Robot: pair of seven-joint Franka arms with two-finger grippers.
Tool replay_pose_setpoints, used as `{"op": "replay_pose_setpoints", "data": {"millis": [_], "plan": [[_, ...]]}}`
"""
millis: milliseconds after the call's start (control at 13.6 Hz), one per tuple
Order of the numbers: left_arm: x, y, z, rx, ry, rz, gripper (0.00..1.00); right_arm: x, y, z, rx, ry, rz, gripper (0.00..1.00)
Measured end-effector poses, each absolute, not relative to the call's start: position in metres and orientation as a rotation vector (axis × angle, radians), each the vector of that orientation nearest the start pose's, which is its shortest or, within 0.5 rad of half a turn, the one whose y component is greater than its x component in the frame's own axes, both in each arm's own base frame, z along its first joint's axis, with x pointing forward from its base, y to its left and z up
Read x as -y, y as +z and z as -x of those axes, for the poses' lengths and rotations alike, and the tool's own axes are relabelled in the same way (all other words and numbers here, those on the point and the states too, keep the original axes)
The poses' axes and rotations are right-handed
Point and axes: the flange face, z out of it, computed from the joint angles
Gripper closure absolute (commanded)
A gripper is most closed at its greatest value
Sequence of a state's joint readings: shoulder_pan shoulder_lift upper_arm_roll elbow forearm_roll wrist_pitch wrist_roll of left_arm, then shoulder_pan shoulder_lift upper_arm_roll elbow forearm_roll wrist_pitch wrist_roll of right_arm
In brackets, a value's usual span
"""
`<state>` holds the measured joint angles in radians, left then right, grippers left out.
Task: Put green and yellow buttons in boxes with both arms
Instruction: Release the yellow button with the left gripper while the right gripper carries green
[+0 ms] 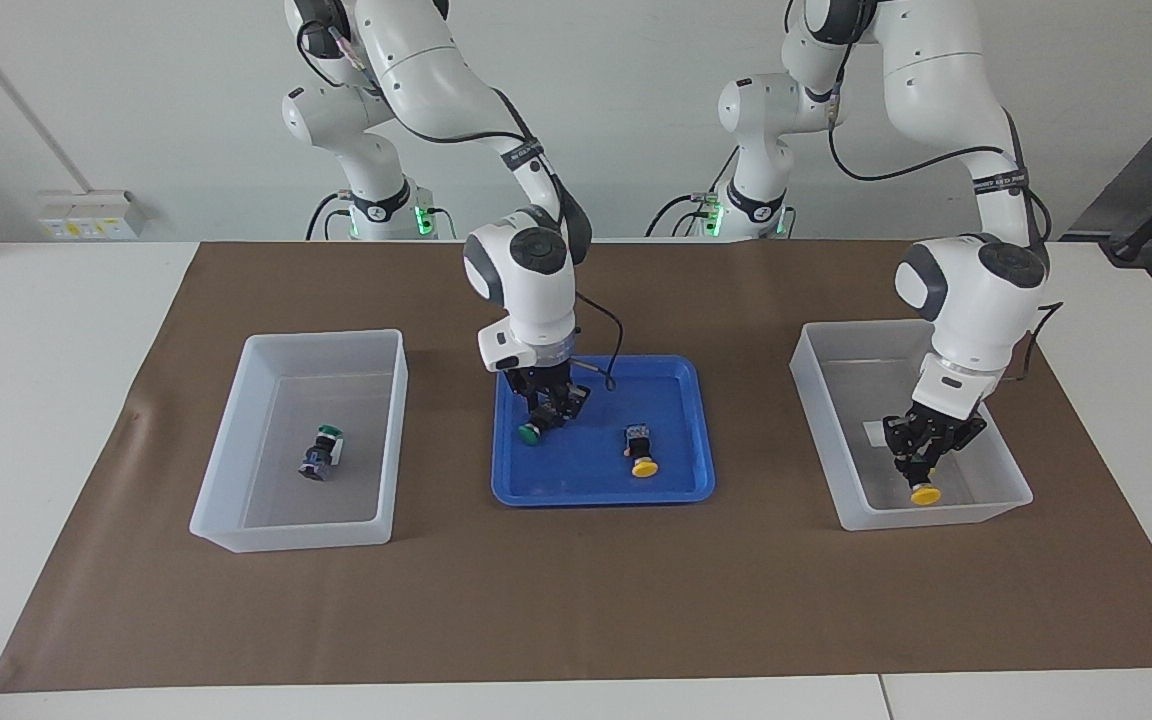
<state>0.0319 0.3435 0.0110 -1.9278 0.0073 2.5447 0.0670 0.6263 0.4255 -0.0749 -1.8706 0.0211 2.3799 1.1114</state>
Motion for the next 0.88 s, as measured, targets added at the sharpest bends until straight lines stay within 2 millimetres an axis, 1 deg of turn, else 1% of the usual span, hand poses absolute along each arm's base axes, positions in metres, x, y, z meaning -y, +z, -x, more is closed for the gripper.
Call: {"op": "replay_pose_setpoints", "data": {"millis": [73, 147, 220, 293, 366, 440, 513, 586, 659, 733, 806, 879], "plan": [[-0.026, 0.337, -0.647, -0.048, -0.423, 3.09, 0.51, -0.34, 0.296, -0.548, -0.883, -0.092, 2.946, 1.0], [-0.026, 0.336, -0.648, -0.05, -0.422, 3.09, 0.02, -0.339, 0.298, -0.55, -0.897, -0.085, 2.934, 1.0], [-0.025, 0.335, -0.648, -0.051, -0.422, 3.091, 0.0, -0.339, 0.304, -0.553, -0.906, -0.08, 2.929, 1.0], [-0.025, 0.337, -0.649, -0.051, -0.427, 3.09, 0.0, -0.339, 0.314, -0.558, -0.912, -0.079, 2.926, 1.0], [-0.025, 0.339, -0.651, -0.051, -0.437, 3.088, 0.0, -0.337, 0.331, -0.564, -0.919, -0.087, 2.916, 1.0], [-0.025, 0.344, -0.653, -0.051, -0.451, 3.086, 0.0, -0.331, 0.352, -0.57, -0.933, -0.099, 2.904, 1.0], [-0.025, 0.351, -0.657, -0.051, -0.471, 3.082, 0.0, -0.319, 0.373, -0.575, -0.937, -0.11, 2.9, 1.0], [-0.026, 0.363, -0.66, -0.051, -0.487, 3.079, 0.0, -0.301, 0.393, -0.581, -0.912, -0.116, 2.913, 1.0], [-0.025, 0.377, -0.663, -0.051, -0.486, 3.079, 0.0, -0.276, 0.41, -0.587, -0.86, -0.118, 2.941, 1.0], [-0.023, 0.397, -0.665, -0.056, -0.476, 3.083, 0.0, -0.247, 0.424, -0.593, -0.787, -0.123, 2.984, 1.0], [-0.014, 0.418, -0.665, -0.077, -0.47, 3.088, 0.0, -0.219, 0.433, -0.599, -0.696, -0.139, 3.041, 1.0], [0.002, 0.433, -0.663, -0.116, -0.467, 3.093, 0.0, -0.197, 0.437, -0.603, -0.604, -0.154, 3.101, 1.0]]}}
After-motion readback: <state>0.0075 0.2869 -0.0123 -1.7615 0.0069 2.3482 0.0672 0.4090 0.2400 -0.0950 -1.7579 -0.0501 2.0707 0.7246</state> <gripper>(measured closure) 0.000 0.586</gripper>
